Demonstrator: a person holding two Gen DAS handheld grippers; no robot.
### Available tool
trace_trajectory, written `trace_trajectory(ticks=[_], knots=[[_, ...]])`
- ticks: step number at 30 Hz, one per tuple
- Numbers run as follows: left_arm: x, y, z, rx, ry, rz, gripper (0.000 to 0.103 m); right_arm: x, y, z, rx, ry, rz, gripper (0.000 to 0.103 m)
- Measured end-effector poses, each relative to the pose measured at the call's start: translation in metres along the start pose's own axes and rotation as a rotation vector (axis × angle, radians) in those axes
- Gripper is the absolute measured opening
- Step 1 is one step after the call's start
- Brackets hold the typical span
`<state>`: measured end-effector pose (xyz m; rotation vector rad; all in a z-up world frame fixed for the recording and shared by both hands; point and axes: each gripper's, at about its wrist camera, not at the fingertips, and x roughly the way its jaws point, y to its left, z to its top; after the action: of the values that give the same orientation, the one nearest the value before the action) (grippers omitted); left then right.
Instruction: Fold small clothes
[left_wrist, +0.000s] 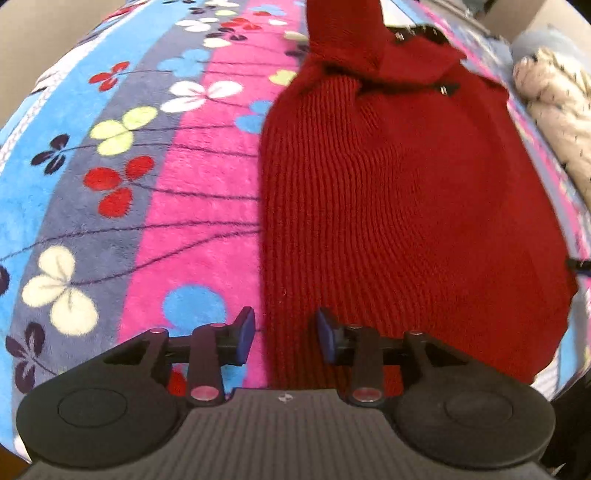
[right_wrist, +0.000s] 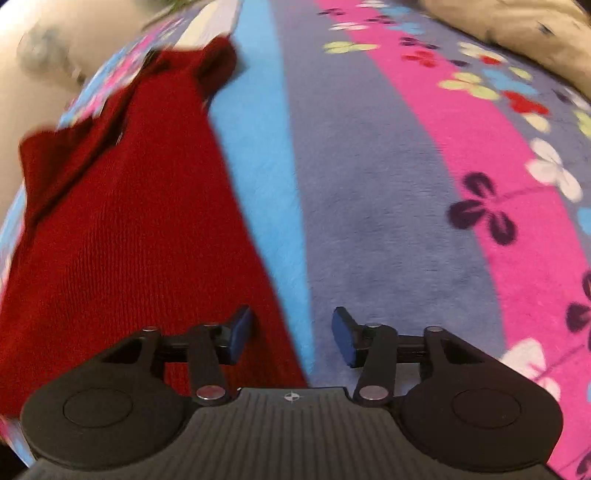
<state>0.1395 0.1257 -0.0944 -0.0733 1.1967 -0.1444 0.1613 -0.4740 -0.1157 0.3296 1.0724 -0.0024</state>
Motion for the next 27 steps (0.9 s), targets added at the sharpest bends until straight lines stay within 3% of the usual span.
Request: trace_trajectory(ticks=[2,3,4,5,6,8,11,13,16,19,20,22,23,25,26,27], knots=[[0.003,-0.003,-0.001,0.016,0.005,0.01,0.041,-0.001,0.016,-0.007,-0.093,-0.013,-0.031,0.049],[0.003,-0.004,-0.001,0.025,0.003,0.014,0.041,-0.002,0.02,-0.006,-0.119,-0.019,-0.026,0.028],[0.003,-0.005,-0.002,0.038,-0.001,0.019,0.041,-0.004,0.023,-0.006,-0.13,-0.019,0.012,0.016],[0.003,-0.006,-0.003,0.049,-0.005,0.022,0.037,-0.008,0.026,-0.006,-0.136,-0.031,0.022,0.013],[0.002,-0.008,-0.004,0.056,-0.011,0.018,0.021,-0.013,0.03,-0.007,-0.155,-0.053,0.019,0.012],[-0.006,-0.011,-0.006,0.075,-0.051,0.018,0.008,-0.027,0.033,-0.007,-0.158,-0.114,0.046,0.01],[-0.032,-0.012,-0.011,0.082,-0.156,-0.053,0.006,-0.066,0.008,-0.002,-0.002,-0.259,0.115,0.007],[-0.054,-0.004,-0.017,0.061,-0.225,-0.141,0.006,-0.091,-0.021,-0.005,0.164,-0.331,0.223,0.006],[-0.074,0.006,-0.026,0.039,-0.264,-0.216,0.006,-0.116,-0.054,-0.018,0.33,-0.4,0.318,0.004],[-0.071,0.008,-0.031,0.044,-0.208,-0.184,0.006,-0.115,-0.047,-0.026,0.267,-0.346,0.211,0.004],[-0.065,0.007,-0.03,0.048,-0.183,-0.161,0.006,-0.108,-0.041,-0.028,0.222,-0.295,0.127,0.0],[-0.049,0.004,-0.026,0.057,-0.114,-0.088,0.009,-0.086,-0.027,-0.031,0.115,-0.189,-0.157,0.0],[-0.043,0.002,-0.026,0.061,-0.095,-0.045,0.009,-0.077,-0.026,-0.032,0.096,-0.15,-0.234,0.0],[-0.043,-0.002,-0.023,0.081,-0.12,0.0,0.023,-0.072,-0.028,-0.027,0.119,-0.155,-0.224,0.0],[-0.047,-0.004,-0.022,0.091,-0.158,0.009,0.038,-0.077,-0.027,-0.025,0.133,-0.203,-0.194,0.0],[-0.051,-0.007,-0.02,0.101,-0.194,0.011,0.042,-0.08,-0.022,-0.022,0.134,-0.256,-0.167,0.003]])
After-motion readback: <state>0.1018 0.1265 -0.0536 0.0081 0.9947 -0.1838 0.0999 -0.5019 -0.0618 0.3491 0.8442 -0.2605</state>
